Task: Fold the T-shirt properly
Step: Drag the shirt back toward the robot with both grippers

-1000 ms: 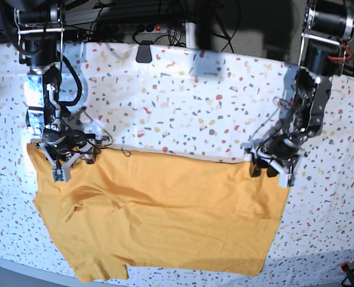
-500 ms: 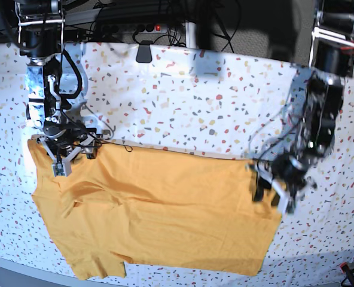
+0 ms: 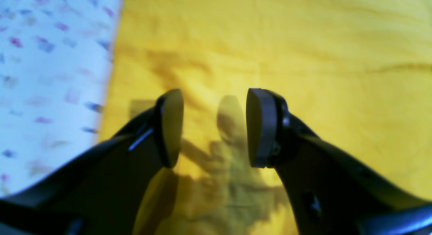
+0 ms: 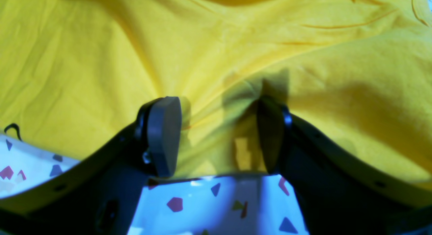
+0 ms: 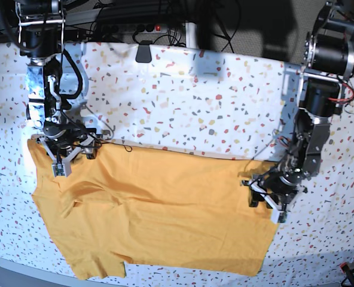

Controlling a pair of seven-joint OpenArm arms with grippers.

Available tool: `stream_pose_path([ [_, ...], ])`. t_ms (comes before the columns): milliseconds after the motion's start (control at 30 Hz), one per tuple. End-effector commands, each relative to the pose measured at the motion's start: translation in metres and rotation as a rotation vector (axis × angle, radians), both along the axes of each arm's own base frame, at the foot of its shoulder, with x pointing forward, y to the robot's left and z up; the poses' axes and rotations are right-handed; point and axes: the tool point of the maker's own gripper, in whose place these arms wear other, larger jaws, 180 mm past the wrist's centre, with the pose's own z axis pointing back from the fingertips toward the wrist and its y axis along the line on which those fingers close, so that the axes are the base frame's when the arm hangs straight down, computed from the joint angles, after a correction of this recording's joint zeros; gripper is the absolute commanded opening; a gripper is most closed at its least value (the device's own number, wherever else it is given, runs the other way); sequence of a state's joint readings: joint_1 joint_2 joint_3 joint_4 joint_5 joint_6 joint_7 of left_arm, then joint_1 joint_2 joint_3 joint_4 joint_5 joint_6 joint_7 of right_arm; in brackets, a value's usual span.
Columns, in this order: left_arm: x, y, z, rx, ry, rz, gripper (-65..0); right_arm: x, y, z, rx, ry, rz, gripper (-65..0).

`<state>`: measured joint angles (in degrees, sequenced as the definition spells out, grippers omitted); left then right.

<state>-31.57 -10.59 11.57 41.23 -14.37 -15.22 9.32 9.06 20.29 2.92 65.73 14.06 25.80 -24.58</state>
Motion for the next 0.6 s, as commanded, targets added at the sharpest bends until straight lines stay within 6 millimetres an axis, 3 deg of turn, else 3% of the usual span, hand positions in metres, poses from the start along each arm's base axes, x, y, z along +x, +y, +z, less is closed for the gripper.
stream_pose_path([
  [0, 0.020, -0.002, 0.031, -0.014, -0.112, 0.002, -36.0, -0.001, -0.001, 0.000, -0.009, 0.028, 0.013, -28.9],
  [100, 0.015, -0.005, 0.022, 0.018, -0.154, -0.012, -36.0, -0.002, -0.001, -0.001, -0.011, 0.036, 0.013, -28.9],
  [200, 0.001, -0.002, -0.013, 0.052, -0.014, -0.014, -36.0, -0.006, -0.002, -0.004, -0.016, 0.059, 0.014, -28.9],
  [400, -0.032, 0.006, -0.060, 0.106, 0.218, -0.022, -36.0, -0.003, 0.009, 0.003, 0.006, 0.040, 0.065, -28.9],
  [567, -0.043, 0.004, -0.063, 0.135, 0.332, -0.041, -36.9, 0.003, 0.021, 0.025, 0.043, 0.012, 0.083, -28.9],
])
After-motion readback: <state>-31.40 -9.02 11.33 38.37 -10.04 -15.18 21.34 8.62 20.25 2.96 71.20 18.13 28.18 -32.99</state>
